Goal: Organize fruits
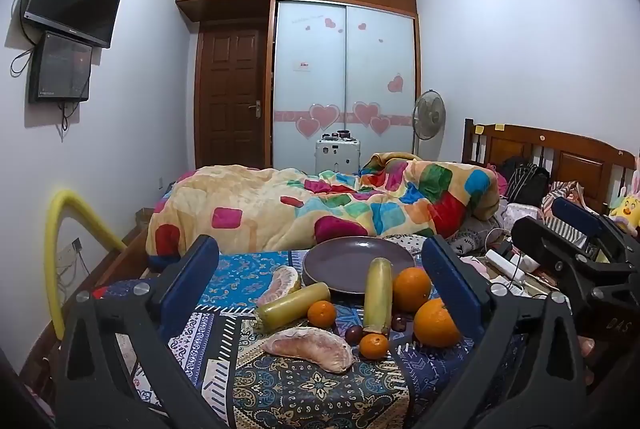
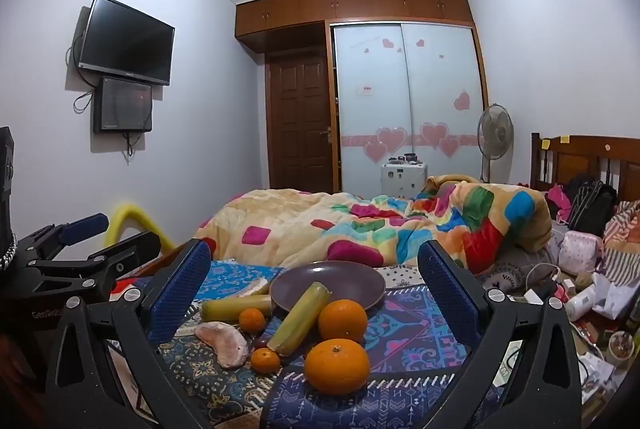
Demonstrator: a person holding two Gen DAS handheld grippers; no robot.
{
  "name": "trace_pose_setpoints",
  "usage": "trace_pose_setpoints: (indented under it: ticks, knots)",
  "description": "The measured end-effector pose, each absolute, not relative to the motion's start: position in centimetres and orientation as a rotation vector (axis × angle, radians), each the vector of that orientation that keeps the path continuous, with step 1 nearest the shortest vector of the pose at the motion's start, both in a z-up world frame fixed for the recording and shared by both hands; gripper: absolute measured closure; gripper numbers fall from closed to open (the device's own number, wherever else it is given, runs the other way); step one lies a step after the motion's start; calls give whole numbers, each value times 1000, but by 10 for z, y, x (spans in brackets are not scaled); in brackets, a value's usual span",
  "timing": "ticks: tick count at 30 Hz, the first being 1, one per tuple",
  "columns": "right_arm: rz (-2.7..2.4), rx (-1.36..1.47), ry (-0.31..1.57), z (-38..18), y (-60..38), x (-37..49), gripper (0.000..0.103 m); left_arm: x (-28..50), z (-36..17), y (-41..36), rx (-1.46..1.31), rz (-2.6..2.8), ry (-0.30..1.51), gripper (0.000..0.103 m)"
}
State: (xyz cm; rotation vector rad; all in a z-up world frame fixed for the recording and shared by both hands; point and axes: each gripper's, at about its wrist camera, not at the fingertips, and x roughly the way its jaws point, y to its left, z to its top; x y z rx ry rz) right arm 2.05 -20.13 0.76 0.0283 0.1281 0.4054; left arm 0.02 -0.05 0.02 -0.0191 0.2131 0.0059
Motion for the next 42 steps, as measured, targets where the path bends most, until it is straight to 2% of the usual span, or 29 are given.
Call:
trace_pose_setpoints:
  ticks: [42]
  knots:
    - [413,47,118,9,-200,16,0,-8,9,-2,-38,15,176,0]
